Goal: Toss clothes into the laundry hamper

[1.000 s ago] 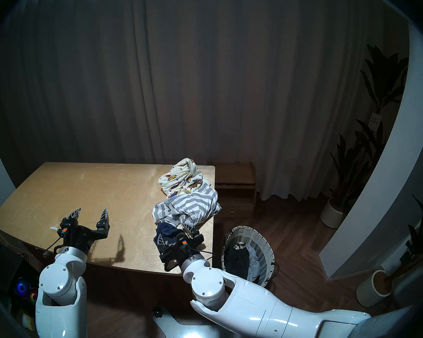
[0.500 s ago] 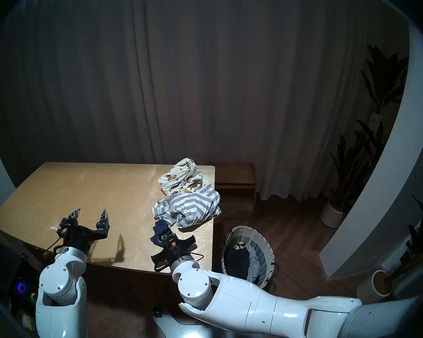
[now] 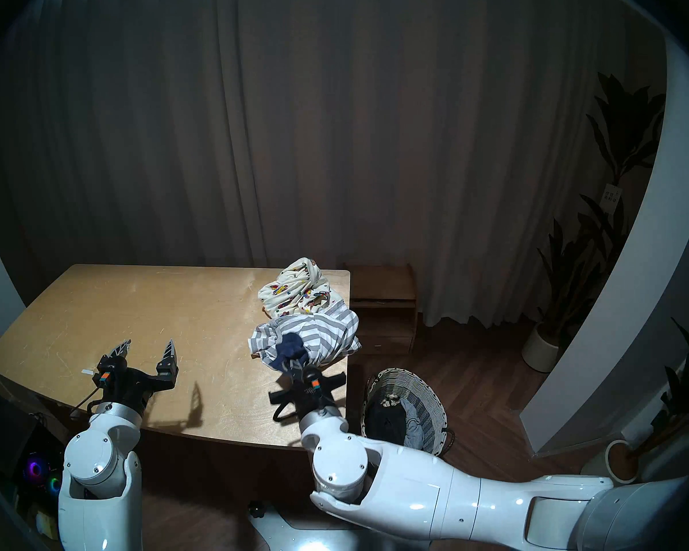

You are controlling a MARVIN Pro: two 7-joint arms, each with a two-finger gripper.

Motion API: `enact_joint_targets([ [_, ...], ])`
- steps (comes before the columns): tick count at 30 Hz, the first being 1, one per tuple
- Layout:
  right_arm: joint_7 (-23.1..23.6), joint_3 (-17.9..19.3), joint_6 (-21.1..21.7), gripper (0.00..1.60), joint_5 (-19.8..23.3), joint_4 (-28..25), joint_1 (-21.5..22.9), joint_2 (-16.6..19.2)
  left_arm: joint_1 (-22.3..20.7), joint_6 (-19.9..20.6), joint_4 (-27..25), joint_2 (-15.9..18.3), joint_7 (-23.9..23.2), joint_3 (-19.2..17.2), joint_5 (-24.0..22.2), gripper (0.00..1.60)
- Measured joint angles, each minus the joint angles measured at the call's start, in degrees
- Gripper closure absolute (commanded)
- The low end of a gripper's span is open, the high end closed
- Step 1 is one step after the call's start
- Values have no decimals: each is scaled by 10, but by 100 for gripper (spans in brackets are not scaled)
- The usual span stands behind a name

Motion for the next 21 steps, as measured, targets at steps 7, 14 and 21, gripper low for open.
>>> enact_joint_targets([
  [7, -59, 71, -33, 160, -15, -47, 25, 39, 0, 0, 1, 0, 0, 0, 1, 0],
  [14, -122, 142, -34, 160, -14, -9, 14, 87, -1, 0, 1, 0, 0, 0, 1, 0],
  [21, -131, 156, -33, 160, 29, 76, -31, 135, -4, 1, 1, 1, 0, 4, 5, 0],
])
